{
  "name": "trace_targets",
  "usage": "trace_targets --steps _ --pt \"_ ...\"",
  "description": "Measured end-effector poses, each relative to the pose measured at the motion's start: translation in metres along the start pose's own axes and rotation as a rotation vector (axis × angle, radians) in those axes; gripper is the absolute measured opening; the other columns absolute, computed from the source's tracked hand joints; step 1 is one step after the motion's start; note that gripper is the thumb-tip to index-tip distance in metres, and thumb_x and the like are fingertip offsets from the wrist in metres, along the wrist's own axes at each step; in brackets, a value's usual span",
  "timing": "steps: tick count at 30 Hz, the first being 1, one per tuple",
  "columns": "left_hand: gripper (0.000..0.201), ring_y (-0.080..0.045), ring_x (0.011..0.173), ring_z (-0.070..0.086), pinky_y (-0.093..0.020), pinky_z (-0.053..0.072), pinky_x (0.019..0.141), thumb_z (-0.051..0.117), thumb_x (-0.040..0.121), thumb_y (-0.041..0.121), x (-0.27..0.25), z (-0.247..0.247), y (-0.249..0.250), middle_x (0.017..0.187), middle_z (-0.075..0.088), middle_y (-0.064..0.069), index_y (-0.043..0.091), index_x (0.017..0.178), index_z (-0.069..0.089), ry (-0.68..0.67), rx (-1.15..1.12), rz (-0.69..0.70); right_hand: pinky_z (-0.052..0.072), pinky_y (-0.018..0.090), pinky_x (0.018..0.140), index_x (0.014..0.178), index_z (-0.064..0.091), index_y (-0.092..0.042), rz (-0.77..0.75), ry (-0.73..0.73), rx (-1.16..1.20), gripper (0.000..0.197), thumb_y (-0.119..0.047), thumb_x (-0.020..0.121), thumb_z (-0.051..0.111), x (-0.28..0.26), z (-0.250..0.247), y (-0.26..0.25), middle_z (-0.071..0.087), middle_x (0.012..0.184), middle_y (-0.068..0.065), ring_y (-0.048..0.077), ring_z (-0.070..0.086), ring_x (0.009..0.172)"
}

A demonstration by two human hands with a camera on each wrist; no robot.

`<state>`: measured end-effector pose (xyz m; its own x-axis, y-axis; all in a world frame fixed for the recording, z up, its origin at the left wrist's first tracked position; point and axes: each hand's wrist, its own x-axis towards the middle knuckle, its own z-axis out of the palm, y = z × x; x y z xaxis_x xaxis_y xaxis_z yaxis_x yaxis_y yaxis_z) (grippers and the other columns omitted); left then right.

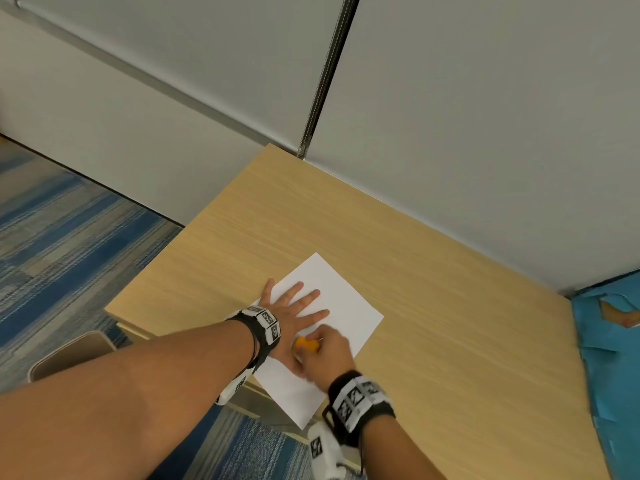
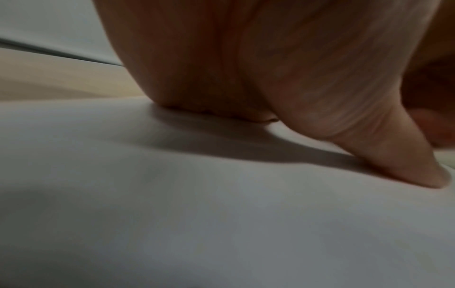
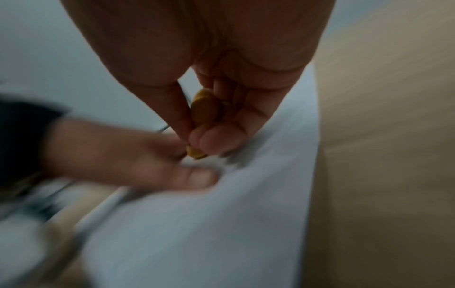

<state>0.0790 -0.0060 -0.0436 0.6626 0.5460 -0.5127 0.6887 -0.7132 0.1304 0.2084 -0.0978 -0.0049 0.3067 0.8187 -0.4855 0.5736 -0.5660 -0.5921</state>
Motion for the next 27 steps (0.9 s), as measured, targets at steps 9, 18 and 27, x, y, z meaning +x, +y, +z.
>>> trace_targets --steps 9,18,27 --pt "0.132 -0.03 0.148 -0.041 -0.076 -0.025 0.105 0.054 0.06 0.1 0.0 0.0 -0.001 0.161 -0.044 0.008 0.052 0.152 -0.028 0.002 -0.009 0.008 0.061 0.036 0.064 0.085 0.058 -0.023 -0.021 0.002 -0.005 0.014 -0.03 0.082 0.069 0.0 0.004 0.008 0.074 0.086 0.008 0.028 0.073 0.073" --pt "0.136 -0.03 0.148 -0.041 -0.076 -0.026 0.105 0.057 0.058 0.099 0.001 0.0 -0.002 0.161 -0.044 0.007 0.051 0.153 -0.028 0.011 -0.011 0.011 0.056 0.033 0.054 0.086 0.06 -0.019 -0.027 0.002 0.031 0.015 -0.03 0.084 0.07 -0.006 0.006 0.019 0.074 0.082 0.012 0.023 0.067 0.058" --pt "0.138 -0.029 0.147 -0.042 -0.077 -0.027 0.104 0.057 0.054 0.101 0.003 0.002 -0.004 0.159 -0.047 0.01 0.054 0.15 -0.03 0.004 -0.016 0.02 0.051 0.031 0.05 0.082 0.056 -0.019 -0.029 0.035 0.028 0.016 -0.026 0.086 0.07 0.001 -0.002 0.026 0.066 0.076 0.004 0.021 0.061 0.056"
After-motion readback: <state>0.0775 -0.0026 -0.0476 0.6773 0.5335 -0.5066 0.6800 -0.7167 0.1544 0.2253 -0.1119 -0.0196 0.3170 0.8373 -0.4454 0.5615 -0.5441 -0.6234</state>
